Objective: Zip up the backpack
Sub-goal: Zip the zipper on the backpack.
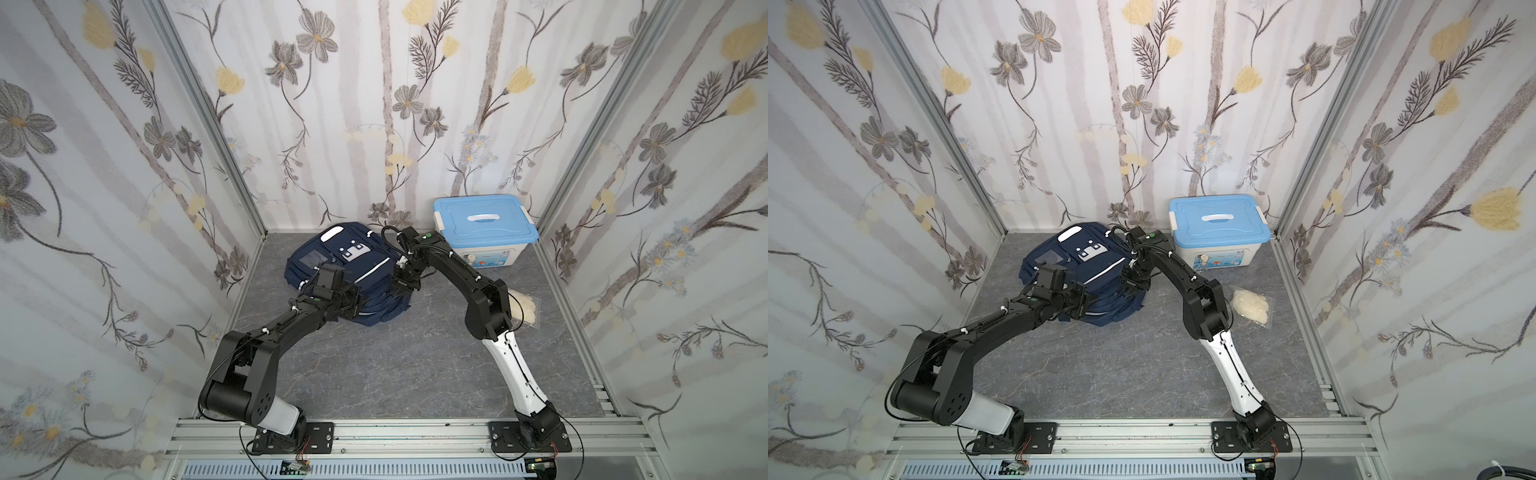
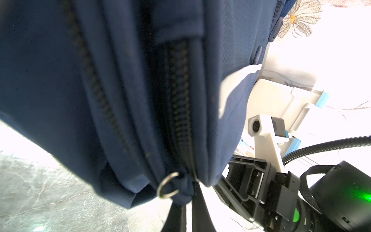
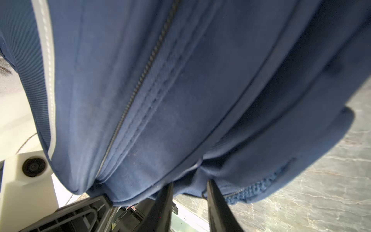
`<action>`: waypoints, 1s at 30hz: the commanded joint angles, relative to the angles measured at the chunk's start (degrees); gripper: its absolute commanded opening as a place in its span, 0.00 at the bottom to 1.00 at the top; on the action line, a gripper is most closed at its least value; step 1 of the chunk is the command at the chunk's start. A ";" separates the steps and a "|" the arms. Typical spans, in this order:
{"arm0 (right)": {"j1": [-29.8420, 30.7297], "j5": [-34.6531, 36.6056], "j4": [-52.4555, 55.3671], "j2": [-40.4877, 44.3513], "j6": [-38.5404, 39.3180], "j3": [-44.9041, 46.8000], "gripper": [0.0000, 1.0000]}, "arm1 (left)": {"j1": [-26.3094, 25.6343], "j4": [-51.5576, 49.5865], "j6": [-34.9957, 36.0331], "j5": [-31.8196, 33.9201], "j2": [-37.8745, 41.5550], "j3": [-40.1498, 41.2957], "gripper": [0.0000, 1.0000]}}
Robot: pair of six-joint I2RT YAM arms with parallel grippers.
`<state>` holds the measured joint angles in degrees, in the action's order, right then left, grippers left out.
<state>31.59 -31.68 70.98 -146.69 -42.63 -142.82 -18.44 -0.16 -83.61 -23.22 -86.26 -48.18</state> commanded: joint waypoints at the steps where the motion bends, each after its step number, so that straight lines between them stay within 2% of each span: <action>1: -0.88 1.45 0.91 -0.78 -1.12 -1.69 0.33 | 0.06 3.20 -0.57 -1.95 0.55 0.44 0.00; 17: -1.71 1.15 0.46 -3.88 -3.68 -6.66 0.34 | 0.07 5.59 -0.84 -2.72 -0.06 0.66 0.00; 30: -1.02 -2.44 -3.13 -5.46 -10.24 -7.53 0.35 | -0.16 6.85 -0.72 -3.81 -0.96 0.47 0.00</action>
<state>30.09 -31.77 71.70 -151.87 -50.37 -149.95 -18.33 3.66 -84.03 -23.33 -87.00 -47.48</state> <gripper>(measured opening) 0.353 0.069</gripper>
